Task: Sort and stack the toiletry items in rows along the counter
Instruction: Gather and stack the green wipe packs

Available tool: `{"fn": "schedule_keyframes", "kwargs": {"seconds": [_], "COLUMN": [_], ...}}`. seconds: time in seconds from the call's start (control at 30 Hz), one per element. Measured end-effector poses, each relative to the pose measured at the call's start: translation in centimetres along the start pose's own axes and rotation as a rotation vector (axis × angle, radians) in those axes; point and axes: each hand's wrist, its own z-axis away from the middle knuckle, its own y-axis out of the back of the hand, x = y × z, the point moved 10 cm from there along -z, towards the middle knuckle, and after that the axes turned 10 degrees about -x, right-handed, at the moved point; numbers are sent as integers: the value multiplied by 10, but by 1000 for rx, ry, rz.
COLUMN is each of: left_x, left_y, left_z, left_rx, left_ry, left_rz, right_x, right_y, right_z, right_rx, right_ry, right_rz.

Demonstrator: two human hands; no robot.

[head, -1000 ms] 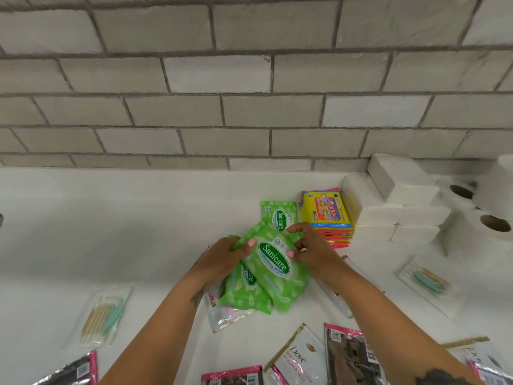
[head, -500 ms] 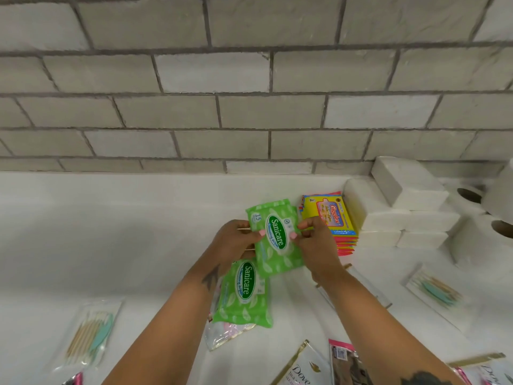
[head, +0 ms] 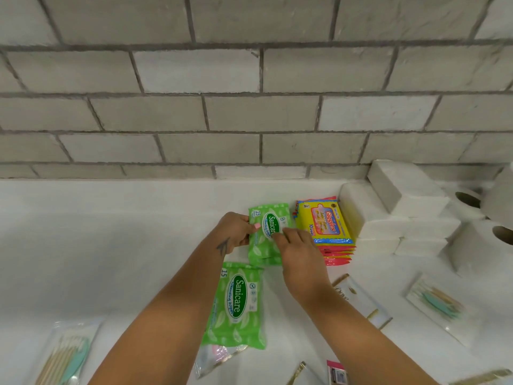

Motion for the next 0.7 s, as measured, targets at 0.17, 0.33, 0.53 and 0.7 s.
{"fn": "schedule_keyframes", "kwargs": {"seconds": [0.17,0.33,0.53,0.7], "left_x": [1,9,14,13], "left_y": [1,0,-4,-6], "left_z": [-9,-13,-12,-8], "left_rx": [45,160,210,199], "left_ry": [-27,-88,-167,-172], "left_rz": [-175,-474,-560,-606], "right_x": [3,6,3,0], "right_y": [-5,-18,-28,-25], "right_z": [-5,-4,-6,-5], "right_rx": [62,33,-242,-291], "right_ry": [-50,-68,-43,-26], "right_rz": [261,302,379,384]}}
